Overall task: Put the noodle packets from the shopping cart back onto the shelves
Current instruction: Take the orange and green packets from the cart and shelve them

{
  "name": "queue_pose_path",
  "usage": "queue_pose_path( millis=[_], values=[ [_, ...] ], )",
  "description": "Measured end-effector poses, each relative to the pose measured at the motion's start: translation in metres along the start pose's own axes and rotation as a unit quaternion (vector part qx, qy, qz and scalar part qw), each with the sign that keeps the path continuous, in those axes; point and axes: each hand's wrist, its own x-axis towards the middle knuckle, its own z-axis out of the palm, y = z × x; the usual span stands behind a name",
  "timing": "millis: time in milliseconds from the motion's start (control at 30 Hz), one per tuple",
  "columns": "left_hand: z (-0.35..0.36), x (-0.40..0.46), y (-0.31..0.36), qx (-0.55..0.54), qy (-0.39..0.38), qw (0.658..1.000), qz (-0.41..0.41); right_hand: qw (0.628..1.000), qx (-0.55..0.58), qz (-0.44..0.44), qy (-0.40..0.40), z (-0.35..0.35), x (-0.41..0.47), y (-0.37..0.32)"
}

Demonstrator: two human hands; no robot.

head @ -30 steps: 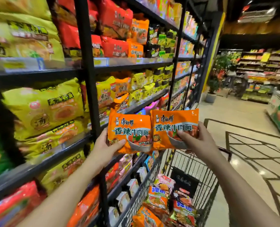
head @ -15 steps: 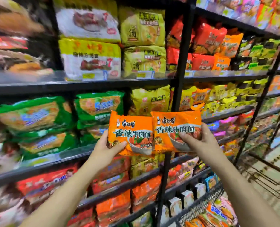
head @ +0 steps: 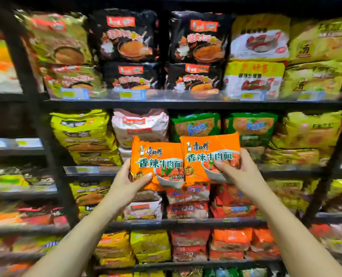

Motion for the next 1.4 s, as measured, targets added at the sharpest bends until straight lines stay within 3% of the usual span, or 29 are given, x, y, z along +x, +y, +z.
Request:
queue_pose_path(
  millis=[367, 767, 1067, 1400],
  values=[
    [-0.236, -0.099, 0.012, 0.065, 0.132, 0.989, -0.002, 0.988, 0.060, -0.044, -0.133, 0.230, -0.026, -0.085],
    [-0.403, -0.176, 0.024, 0.080, 0.275, 0.958, -0.016, 0.958, 0.072, -0.088, -0.265, 0.431, -0.031, -0.157],
    [-0.510, -0.156, 0.014, 0.093, 0.351, 0.932, -0.016, 0.921, 0.146, -0.110, -0.343, 0.576, 0.006, -0.183],
    [-0.613, -0.098, -0.004, 0.088, 0.433, 0.897, -0.001, 0.901, 0.169, -0.140, -0.375, 0.709, 0.073, -0.212]
  ],
)
